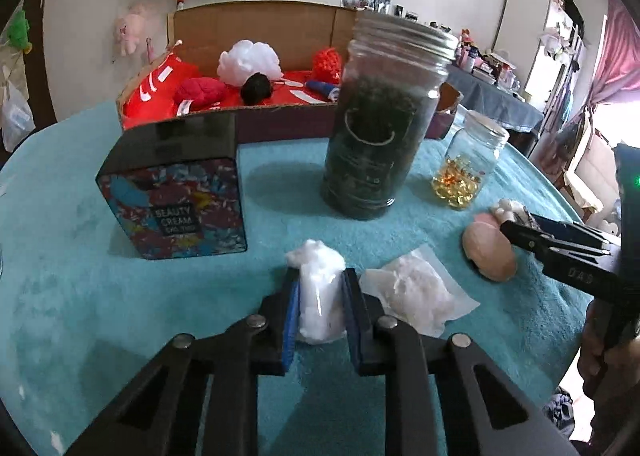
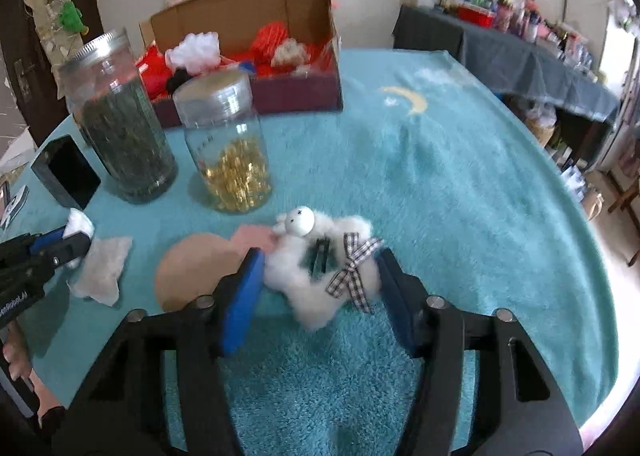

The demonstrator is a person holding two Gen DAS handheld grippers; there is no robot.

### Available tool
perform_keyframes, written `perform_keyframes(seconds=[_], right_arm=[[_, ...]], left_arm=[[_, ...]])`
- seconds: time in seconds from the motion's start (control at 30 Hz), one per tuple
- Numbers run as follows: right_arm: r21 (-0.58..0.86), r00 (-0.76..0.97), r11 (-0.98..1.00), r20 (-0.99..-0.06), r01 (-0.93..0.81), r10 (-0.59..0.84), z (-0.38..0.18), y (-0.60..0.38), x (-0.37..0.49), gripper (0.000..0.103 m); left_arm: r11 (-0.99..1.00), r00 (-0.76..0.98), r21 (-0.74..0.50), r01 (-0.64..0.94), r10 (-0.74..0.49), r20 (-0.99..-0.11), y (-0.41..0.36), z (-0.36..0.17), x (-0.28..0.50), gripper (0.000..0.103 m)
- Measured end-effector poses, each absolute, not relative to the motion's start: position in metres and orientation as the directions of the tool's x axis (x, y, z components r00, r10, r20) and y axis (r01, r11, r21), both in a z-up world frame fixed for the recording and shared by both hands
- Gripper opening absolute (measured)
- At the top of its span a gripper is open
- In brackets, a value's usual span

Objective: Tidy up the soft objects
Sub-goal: 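Grasp the white cloth with the left tool while the right tool grasps the white plush lamb, then carry the white cloth and plush lamb into the cardboard box with both tools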

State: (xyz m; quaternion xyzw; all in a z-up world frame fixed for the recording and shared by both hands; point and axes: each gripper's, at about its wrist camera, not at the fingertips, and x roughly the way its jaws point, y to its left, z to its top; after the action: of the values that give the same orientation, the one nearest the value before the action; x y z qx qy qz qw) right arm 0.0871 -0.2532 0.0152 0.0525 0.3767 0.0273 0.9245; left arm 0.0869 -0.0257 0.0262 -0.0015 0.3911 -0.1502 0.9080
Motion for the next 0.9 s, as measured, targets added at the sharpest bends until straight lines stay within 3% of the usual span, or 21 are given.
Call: perform_keyframes(seconds=[0.07, 0.13, 0.63, 0.9], right_arm=[[0.146, 0.717, 0.989, -0.688, -0.014, 0.112, 0.018, -0.257, 0.086, 0.046], [0.177, 0.726, 0.984, -0.674, -0.017, 0.134, 0.024, -0.261, 0.084, 0.03], [0.267, 0.77, 0.954, -0.577, -0.137, 0.272, 0.065, -0.249, 0.067, 0.03], [0.29, 0.703, 0.919, -0.593, -0.267, 0.392, 0.056, -0.199, 0.075, 0.03]], left_arm=[[0.951, 0.65, -0.125, 0.284, -0.287, -0.704, -0.027, 0.03, 0.086, 0.016], [0.947, 0.65, -0.129, 0.295, -0.298, -0.7, -0.028, 0.034, 0.086, 0.016], [0.936, 0.652, -0.123, 0.33, -0.32, -0.687, -0.029, 0.045, 0.089, 0.016], [0.928, 0.651, -0.133, 0.349, -0.342, -0.677, -0.032, 0.048, 0.088, 0.016]])
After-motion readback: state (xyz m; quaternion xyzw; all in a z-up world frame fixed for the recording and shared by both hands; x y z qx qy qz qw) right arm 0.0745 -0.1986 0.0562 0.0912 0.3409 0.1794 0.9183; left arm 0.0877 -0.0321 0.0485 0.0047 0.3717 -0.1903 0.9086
